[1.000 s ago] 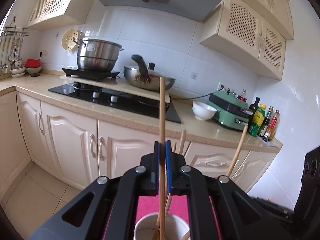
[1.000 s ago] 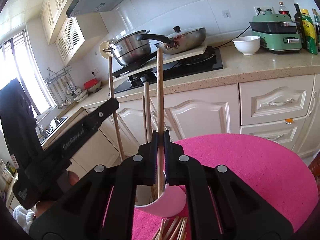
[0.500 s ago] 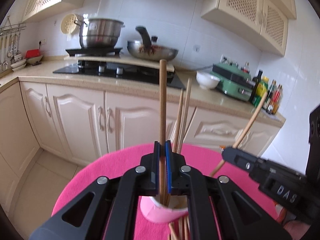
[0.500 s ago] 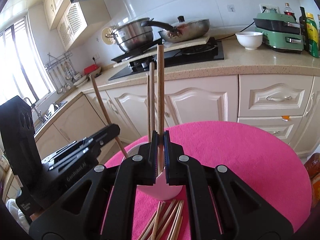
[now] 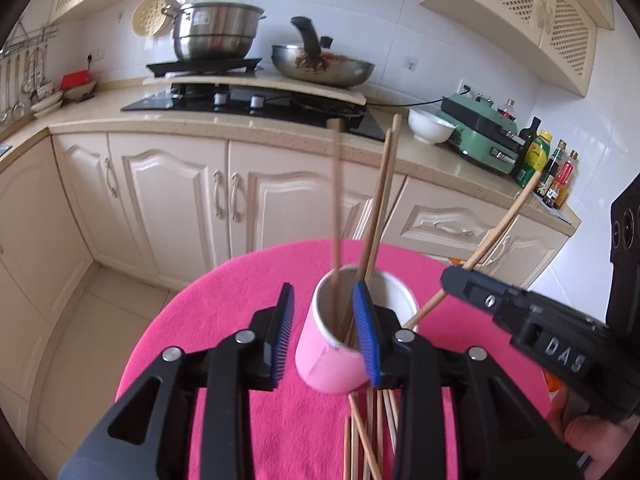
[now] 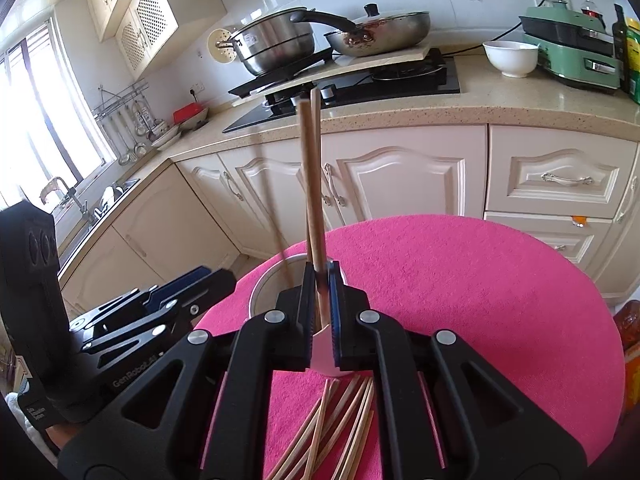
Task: Organize utensils
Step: 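Lower both chopsticks into the pink cup and open both tools, then grasp another wooden chopstick from the pile with left tool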
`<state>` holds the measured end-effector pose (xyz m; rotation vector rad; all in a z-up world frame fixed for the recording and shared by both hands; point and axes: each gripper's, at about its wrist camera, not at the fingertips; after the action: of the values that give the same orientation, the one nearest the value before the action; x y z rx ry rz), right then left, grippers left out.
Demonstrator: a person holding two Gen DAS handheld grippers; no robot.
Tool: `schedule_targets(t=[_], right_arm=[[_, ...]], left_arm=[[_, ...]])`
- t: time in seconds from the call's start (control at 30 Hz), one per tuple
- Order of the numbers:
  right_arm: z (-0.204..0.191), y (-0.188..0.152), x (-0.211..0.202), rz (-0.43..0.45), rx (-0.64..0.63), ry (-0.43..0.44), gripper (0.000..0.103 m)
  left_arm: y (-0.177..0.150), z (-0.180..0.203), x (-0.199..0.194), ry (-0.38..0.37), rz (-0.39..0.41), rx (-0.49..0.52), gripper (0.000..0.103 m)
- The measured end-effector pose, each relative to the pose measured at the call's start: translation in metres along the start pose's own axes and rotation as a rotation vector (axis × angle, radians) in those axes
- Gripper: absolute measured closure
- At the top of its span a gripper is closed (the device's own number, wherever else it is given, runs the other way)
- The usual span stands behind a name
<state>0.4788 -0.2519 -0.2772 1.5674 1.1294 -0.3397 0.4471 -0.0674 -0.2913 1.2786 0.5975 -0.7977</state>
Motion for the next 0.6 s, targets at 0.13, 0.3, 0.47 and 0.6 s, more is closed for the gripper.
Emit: schedule_targets(t=[0.13, 0.3, 0.47, 0.6], right_arm=[[0.001, -0.002, -0.012, -0.001, -0.014, -0.010, 0.092], [0.008, -0.008, -0.031, 0.014, -0.013, -0.019, 0.071], [0.015, -0.025, -0.044, -0.021, -0.001, -0.041, 0.065], [0.021, -0.051, -0.044, -0.083, 0.016, -0.070, 0.064]], left_arm=[[-0.013, -0.009, -0.003, 0.000, -0.073, -0.035, 0.070], [-0.046, -0.015, 0.003, 0.000, -0.229, -0.053, 0.070], [-0.082, -0.008, 0.019, 0.007, -0.386, -0.028, 0.070], [-0.105, 0.003, 0.037, 0.043, -0.478, 0.018, 0.070]])
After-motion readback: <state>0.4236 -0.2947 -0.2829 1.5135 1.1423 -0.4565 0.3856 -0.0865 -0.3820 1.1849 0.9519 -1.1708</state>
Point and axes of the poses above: each gripper's, at about its wrist camera, not at the fingertips, and x roughly the way its jaws point, z to its right, y to its top, and after that the axes turned 12 degrees about -z, right-handed
